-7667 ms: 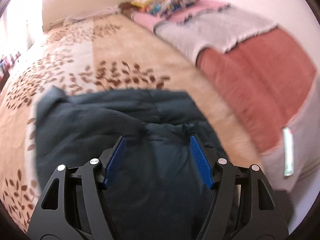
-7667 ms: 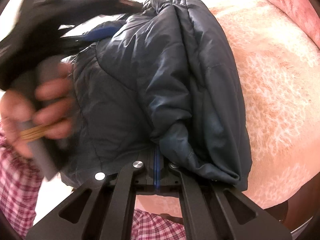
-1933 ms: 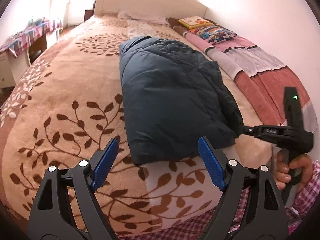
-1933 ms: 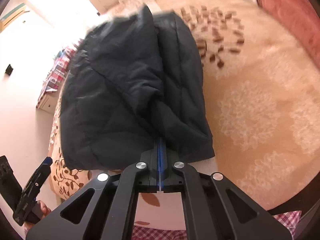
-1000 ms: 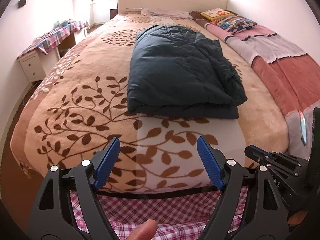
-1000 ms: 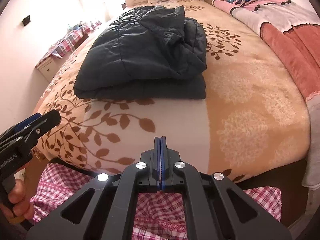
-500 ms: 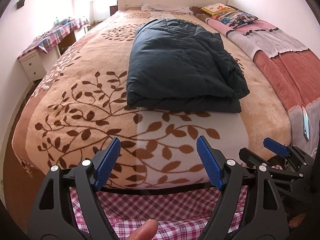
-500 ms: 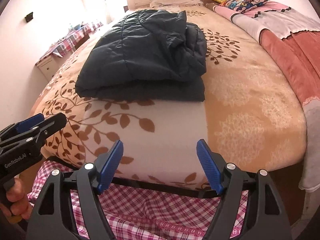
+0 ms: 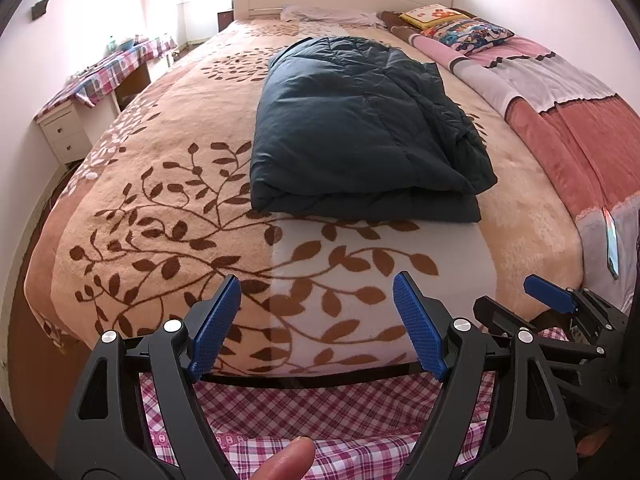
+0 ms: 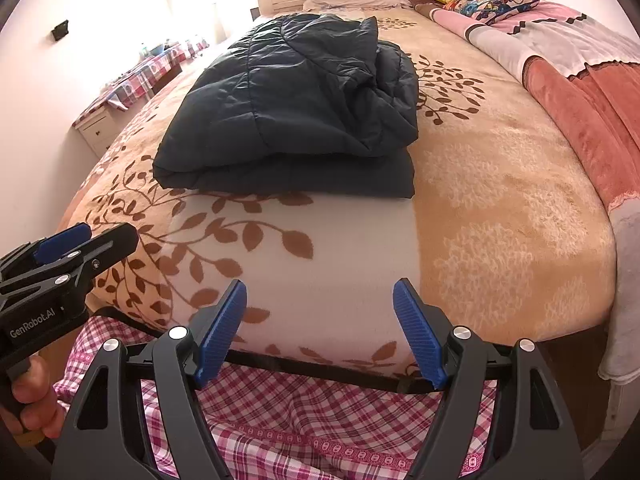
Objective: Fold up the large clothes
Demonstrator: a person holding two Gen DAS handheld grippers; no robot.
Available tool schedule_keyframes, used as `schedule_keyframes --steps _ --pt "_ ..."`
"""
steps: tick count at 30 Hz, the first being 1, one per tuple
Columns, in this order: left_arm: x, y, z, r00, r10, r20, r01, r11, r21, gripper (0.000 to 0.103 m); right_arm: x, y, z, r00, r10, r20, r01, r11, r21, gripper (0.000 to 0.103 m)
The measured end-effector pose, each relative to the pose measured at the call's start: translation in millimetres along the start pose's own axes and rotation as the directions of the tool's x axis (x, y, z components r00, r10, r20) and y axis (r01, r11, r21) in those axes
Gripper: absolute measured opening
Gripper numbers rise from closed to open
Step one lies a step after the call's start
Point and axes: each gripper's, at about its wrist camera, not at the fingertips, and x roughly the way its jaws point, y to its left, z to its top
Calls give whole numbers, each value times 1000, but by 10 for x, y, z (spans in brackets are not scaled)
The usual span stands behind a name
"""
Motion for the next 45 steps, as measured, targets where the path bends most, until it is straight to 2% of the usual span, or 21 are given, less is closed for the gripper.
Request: schedule_keyframes --steps 45 --pt "19 22 -33 1000 -16 -25 16 1000 8 78 7 3 -30 1000 -6 -22 6 1000 7 74"
